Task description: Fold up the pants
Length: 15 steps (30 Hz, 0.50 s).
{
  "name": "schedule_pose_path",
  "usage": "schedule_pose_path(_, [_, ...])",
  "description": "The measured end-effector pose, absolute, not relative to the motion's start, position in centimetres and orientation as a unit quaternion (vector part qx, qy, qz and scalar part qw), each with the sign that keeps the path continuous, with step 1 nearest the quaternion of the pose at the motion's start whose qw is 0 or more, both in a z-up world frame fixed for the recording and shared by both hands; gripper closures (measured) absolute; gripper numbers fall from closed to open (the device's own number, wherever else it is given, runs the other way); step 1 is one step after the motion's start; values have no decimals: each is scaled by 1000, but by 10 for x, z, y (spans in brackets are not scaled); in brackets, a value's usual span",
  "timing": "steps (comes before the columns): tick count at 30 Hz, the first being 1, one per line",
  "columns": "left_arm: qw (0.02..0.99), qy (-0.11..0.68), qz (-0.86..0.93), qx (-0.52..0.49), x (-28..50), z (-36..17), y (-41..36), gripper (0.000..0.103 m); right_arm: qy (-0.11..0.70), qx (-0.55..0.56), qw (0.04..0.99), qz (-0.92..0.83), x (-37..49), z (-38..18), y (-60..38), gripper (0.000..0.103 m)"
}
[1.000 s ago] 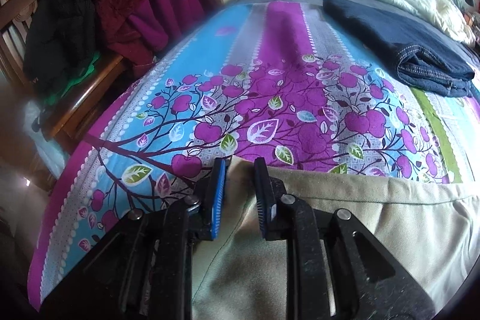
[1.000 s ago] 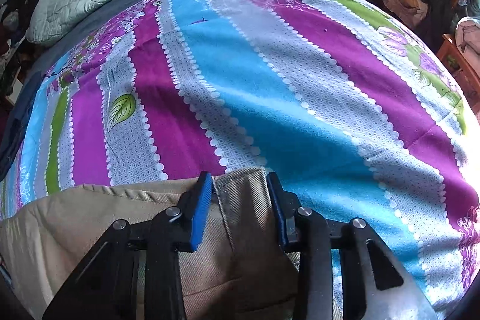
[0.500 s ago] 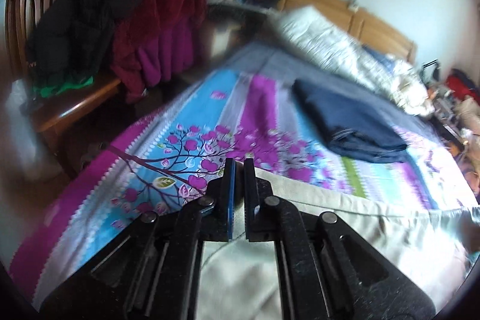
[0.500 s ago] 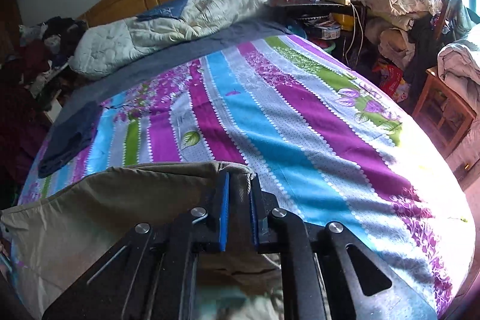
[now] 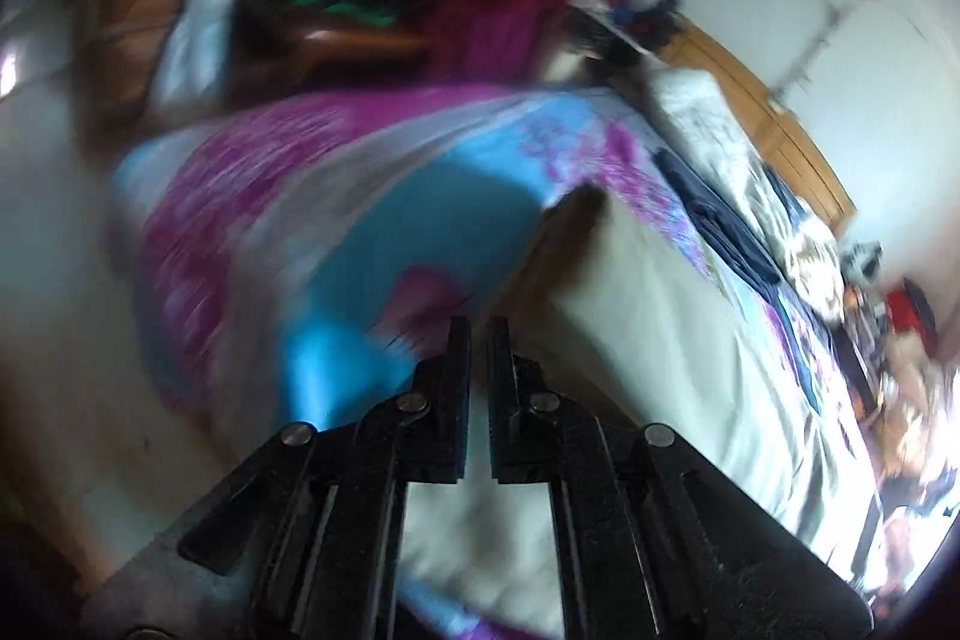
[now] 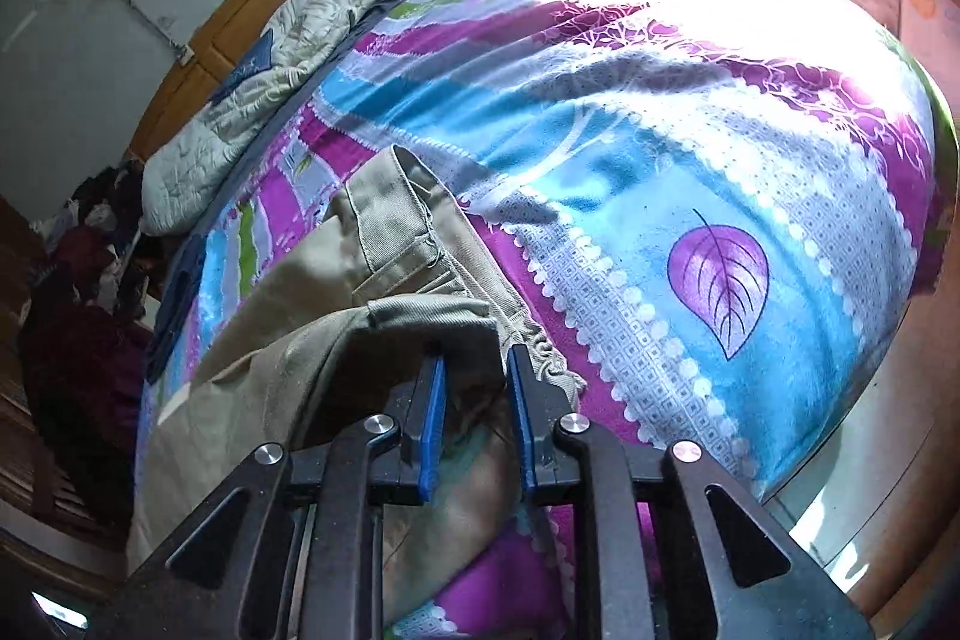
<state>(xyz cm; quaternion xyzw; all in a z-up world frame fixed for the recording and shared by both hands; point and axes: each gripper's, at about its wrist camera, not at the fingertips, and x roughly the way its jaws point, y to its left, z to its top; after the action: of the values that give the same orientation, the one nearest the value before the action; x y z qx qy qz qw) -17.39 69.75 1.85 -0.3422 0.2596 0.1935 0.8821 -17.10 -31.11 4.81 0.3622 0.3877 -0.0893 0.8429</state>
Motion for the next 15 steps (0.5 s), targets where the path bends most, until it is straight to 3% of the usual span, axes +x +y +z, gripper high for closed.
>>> schedule_pose_path(2, [873,244,206,-369,-194,16,700,97,385,382,835,-91,-177,53,-314,63])
schedule_pose_path(4, [858,249,219,-393,-203,16,703,97,384,390,832,-89,-184,60,-314,54])
schedule_pose_path(7, [819,275,188,-467,-194,15,703,95,387,434,811,-63,-188,65,-307,48])
schedule_pose_path(9, [799,288,155,-505,-177,19,694,83,398,457,794,-40,-188,62,-298,48])
schedule_pose_path(11, [785,297,146,-523,-159,21,685,42,405,478,779,-22,-186,57,-289,48])
schedule_pose_path(13, [773,311,164,-528,-138,25,679,33,413,504,759,-7,-182,47,-283,44])
schedule_pose_path(15, [758,340,181,-527,-114,23,677,31,417,527,740,-1,-178,36,-279,42])
